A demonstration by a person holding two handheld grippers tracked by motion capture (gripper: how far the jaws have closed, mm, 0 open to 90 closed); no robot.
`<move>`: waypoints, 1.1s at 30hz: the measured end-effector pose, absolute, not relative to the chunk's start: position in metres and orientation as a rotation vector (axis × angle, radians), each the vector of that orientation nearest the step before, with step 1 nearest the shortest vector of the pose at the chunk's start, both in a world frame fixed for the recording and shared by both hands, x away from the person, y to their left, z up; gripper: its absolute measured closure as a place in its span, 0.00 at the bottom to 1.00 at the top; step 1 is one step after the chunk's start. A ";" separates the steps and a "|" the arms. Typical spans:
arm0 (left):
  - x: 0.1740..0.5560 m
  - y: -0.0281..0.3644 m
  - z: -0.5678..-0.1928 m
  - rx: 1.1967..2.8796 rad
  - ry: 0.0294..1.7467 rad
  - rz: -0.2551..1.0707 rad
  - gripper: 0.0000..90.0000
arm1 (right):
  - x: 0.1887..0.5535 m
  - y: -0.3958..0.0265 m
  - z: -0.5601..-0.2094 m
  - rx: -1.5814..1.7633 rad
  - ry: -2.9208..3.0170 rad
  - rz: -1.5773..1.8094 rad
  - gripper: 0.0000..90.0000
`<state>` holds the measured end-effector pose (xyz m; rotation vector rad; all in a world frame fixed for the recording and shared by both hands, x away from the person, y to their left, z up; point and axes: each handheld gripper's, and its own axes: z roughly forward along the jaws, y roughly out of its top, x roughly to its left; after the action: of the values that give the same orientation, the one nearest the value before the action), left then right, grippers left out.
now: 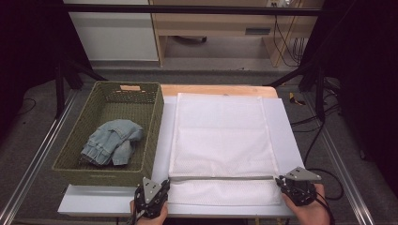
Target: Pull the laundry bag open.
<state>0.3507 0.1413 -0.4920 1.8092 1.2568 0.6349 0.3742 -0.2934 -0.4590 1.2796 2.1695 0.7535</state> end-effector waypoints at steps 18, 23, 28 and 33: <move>0.358 0.126 -0.488 1.835 1.187 0.596 0.72 | 0.374 -0.285 -0.455 1.232 2.120 0.834 0.48; 0.359 0.121 -0.485 1.848 1.157 0.574 0.65 | 0.378 -0.265 -0.455 1.125 2.162 0.854 0.33; 0.365 0.115 -0.477 1.853 1.123 0.553 0.57 | 0.385 -0.246 -0.457 1.021 2.240 0.843 0.26; 0.368 0.111 -0.468 1.883 1.047 0.556 0.47 | 0.392 -0.229 -0.458 0.947 2.292 0.855 0.24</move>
<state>0.3677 0.1107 -0.4678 1.8827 1.0470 0.5563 0.3915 -0.2289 -0.4580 0.9473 2.2919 0.8550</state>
